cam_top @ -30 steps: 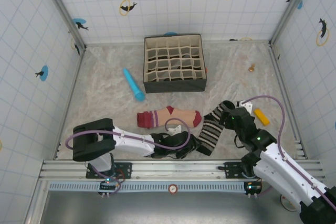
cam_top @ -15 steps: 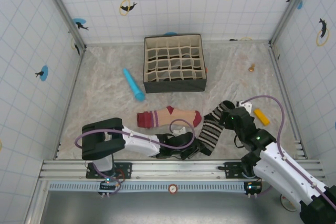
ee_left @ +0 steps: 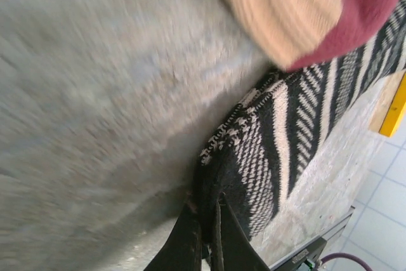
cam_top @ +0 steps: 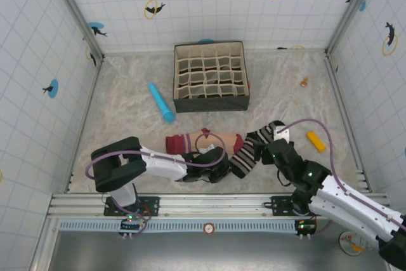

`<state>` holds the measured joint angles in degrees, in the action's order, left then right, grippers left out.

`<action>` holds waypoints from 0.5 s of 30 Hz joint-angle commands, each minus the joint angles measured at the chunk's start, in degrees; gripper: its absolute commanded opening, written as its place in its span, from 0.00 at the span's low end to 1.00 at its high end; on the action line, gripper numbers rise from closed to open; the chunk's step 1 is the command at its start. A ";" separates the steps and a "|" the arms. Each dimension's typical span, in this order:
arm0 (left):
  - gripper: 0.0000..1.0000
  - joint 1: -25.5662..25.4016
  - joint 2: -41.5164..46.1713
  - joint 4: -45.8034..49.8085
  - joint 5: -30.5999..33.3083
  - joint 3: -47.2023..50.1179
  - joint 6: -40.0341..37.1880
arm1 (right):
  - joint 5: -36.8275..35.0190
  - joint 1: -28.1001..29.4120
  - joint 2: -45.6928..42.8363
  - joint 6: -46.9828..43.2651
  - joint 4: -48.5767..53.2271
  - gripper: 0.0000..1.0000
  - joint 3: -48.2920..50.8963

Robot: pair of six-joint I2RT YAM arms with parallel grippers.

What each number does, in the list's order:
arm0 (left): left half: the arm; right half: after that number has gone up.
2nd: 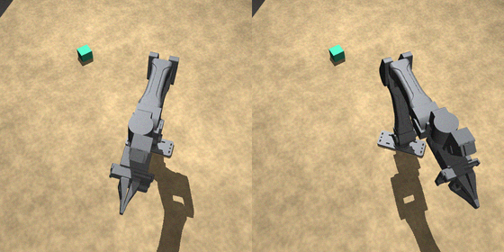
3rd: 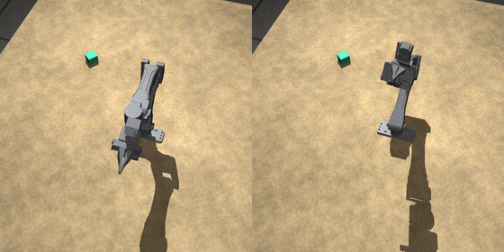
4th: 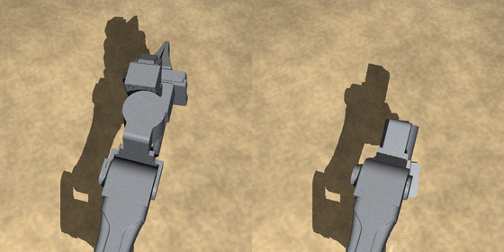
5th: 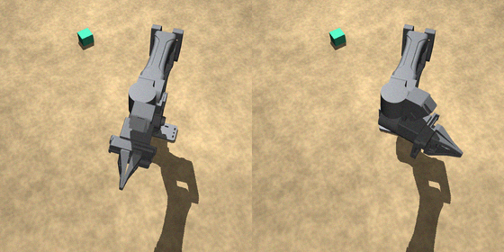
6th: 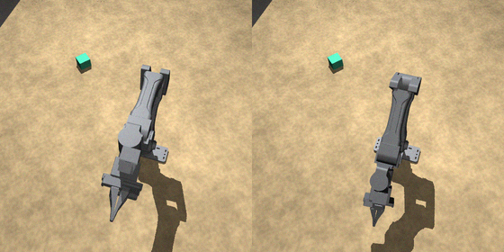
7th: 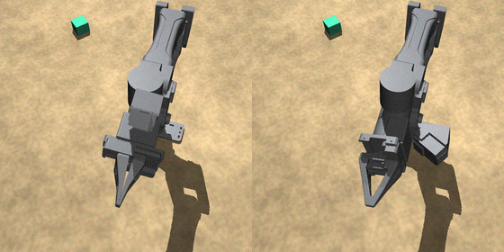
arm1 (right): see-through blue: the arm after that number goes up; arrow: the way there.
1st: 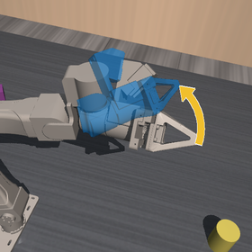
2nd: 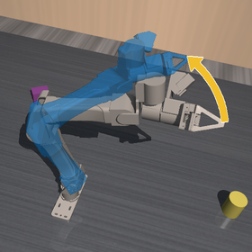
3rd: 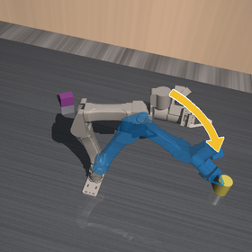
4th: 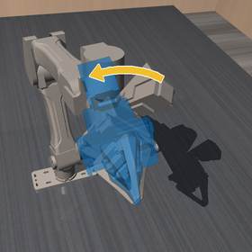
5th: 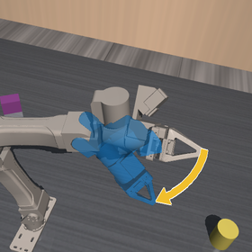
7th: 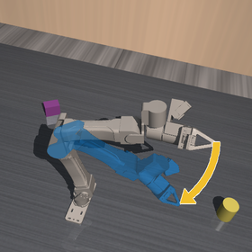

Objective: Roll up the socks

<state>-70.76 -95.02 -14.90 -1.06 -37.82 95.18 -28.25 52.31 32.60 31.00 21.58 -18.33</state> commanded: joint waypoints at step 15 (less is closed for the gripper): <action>0.00 7.67 6.14 5.01 -14.51 3.28 -13.66 | -31.97 47.64 15.63 -4.59 -12.47 0.77 4.89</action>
<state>-63.35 -87.70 -7.38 -11.66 -35.20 82.65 -52.53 95.85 45.56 27.55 13.87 -15.29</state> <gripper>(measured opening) 0.057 0.787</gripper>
